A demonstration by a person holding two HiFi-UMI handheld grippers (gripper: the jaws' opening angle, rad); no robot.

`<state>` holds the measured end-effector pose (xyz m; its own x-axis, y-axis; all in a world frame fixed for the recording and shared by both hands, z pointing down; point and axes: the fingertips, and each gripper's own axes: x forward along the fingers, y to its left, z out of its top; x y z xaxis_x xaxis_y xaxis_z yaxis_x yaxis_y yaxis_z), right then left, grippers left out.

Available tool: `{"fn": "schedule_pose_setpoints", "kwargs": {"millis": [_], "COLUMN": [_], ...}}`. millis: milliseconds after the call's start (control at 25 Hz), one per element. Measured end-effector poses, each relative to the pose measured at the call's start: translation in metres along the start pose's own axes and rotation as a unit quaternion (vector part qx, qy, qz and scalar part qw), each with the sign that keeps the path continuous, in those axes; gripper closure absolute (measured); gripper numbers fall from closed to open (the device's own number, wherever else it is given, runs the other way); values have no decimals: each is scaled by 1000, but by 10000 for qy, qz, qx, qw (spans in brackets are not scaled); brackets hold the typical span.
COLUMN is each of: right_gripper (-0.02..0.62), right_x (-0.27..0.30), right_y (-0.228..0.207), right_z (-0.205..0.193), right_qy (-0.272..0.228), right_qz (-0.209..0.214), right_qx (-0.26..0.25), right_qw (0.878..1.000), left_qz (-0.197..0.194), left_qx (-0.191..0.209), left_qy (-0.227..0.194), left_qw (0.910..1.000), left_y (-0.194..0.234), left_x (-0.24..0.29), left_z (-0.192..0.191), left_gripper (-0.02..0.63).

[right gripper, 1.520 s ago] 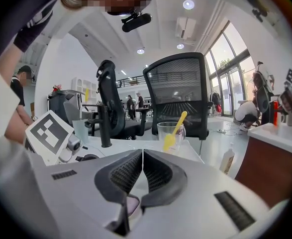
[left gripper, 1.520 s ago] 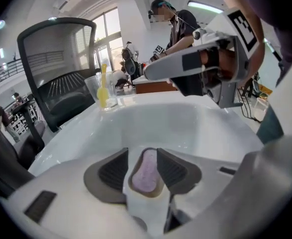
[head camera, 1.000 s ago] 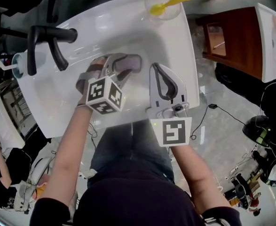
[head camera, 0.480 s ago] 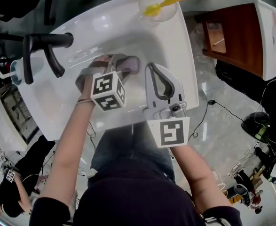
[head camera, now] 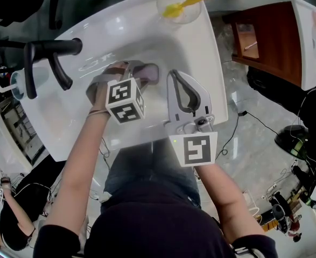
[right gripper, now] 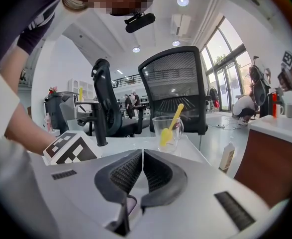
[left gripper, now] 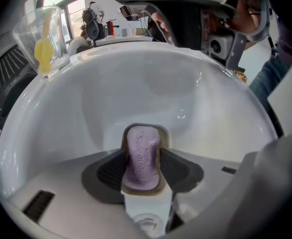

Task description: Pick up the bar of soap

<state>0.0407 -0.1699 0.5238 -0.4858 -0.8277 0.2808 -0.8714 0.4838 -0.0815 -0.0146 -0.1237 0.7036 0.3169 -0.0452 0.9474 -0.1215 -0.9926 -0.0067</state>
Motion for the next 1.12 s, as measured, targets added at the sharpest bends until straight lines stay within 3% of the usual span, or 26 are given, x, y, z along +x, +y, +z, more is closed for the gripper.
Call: {"fn": "schedule_pose_setpoints", "kwargs": {"millis": [440,760,960,1120], "right_gripper": [577,577,577,577], "right_x": [4,0,-5,-12], "right_y": [-5,-5,-8,-11], "right_z": [-3,-3,2,7], "right_qy": [18,-3,-68,-118], "right_qz": [-149,-234,-293,-353], "right_qx": [36,115,126,108], "right_qw": [9999,9997,9995,9992], "left_qz": [41,109,347,766], "left_qx": [455,354,212,211], "left_qy": [556,748,644,276], "left_qw": [9974,9965,9971,9965], "left_y": [0,1,5,12], "left_x": [8,11,6,-13], "left_z": [-7,-5,-2,12], "left_gripper": [417,422,426,426]}}
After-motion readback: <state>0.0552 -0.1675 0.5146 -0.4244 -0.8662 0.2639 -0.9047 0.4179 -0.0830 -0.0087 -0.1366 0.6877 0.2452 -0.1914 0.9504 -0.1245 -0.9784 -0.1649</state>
